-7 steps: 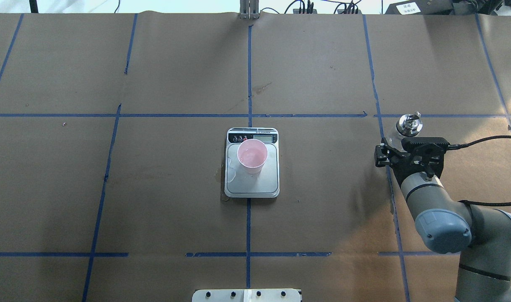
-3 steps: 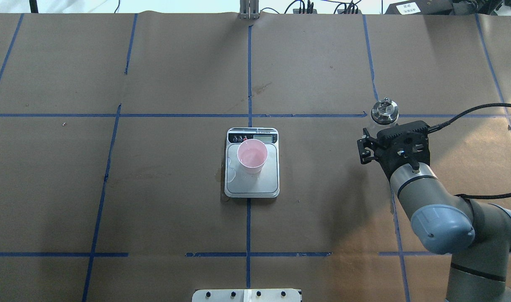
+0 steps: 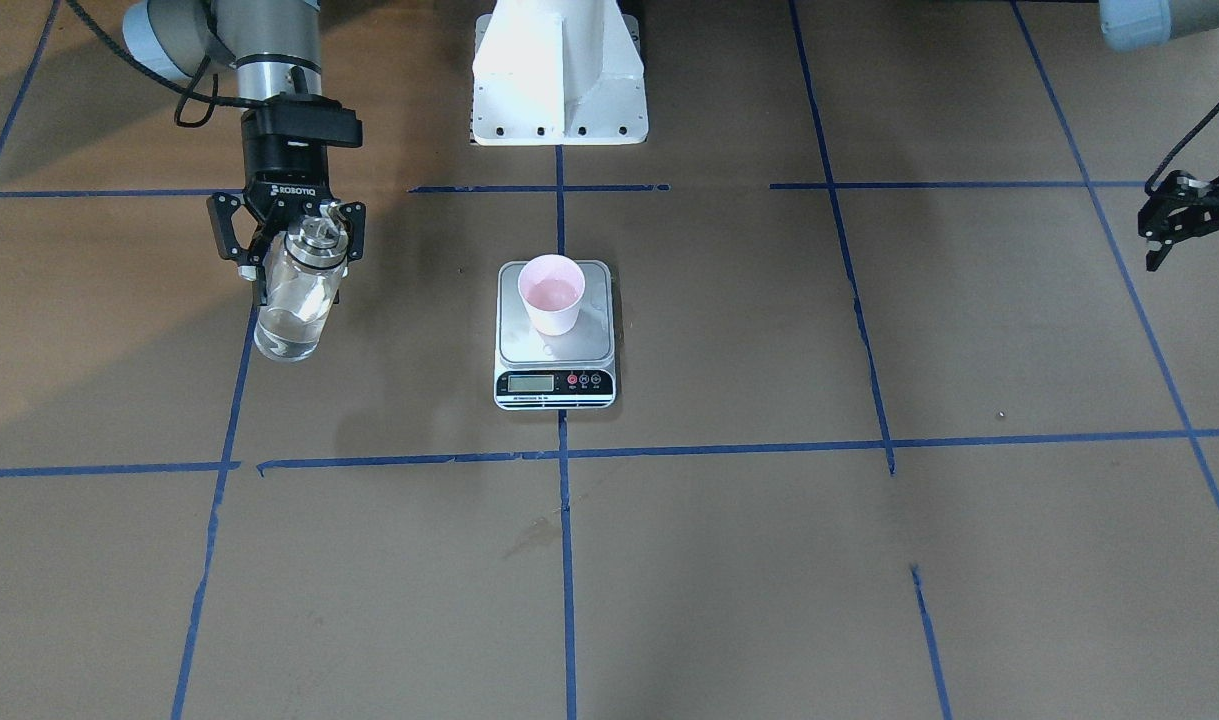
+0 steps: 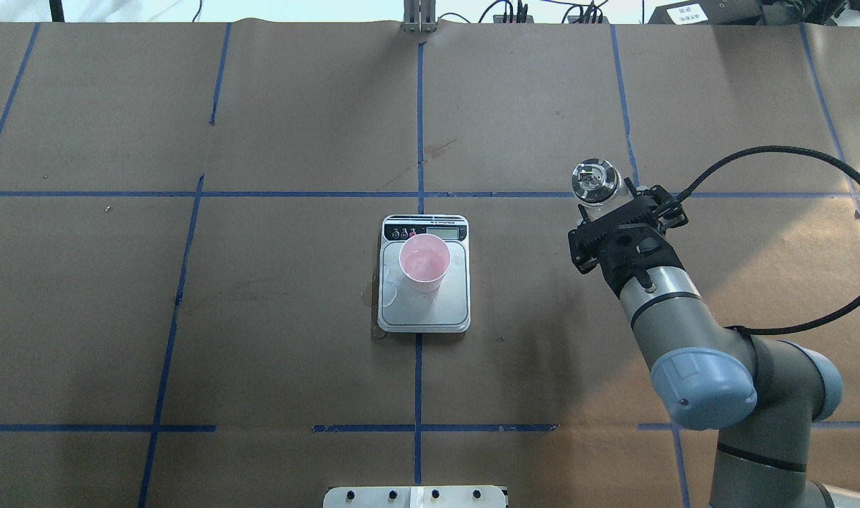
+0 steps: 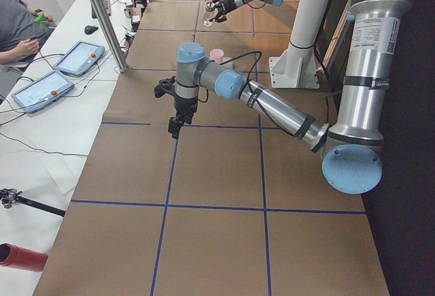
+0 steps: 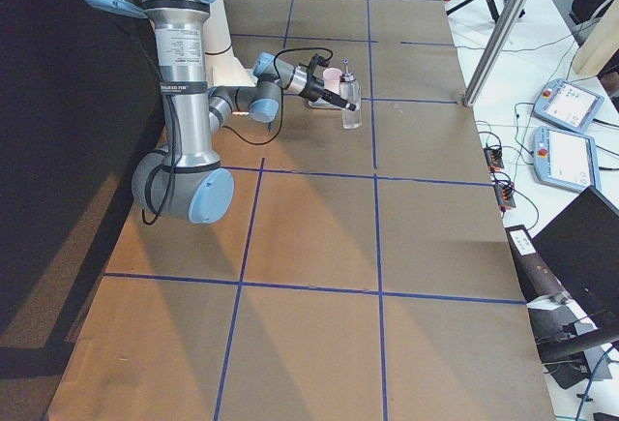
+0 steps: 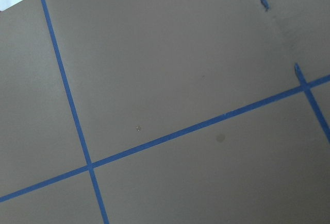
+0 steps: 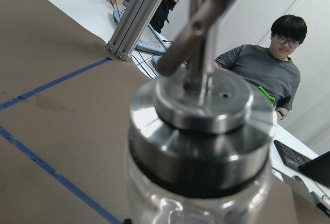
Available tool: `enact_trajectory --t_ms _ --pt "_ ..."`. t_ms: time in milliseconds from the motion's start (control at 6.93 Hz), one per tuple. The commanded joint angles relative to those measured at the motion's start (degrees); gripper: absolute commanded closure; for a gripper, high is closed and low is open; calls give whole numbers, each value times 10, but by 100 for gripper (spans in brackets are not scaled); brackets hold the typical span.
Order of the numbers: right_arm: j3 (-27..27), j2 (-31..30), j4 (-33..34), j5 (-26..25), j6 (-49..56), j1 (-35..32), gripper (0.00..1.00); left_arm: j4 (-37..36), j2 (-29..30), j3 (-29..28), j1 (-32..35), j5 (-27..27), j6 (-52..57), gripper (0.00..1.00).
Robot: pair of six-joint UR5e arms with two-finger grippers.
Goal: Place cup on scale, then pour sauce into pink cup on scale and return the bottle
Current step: 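Lift the dispenser and carry it over the pink cup with the right gripper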
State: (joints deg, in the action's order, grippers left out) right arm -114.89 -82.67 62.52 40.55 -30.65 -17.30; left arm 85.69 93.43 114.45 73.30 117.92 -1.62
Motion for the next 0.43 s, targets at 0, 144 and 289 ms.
enact_trajectory --t_ms 0,144,289 --pt "26 52 89 -101 86 36 100 97 -64 -39 49 3 91 0" --pt "33 87 158 -124 88 47 100 195 -98 -72 51 17 88 0" --pt "33 105 229 -136 88 59 100 246 -101 -112 66 21 84 0"
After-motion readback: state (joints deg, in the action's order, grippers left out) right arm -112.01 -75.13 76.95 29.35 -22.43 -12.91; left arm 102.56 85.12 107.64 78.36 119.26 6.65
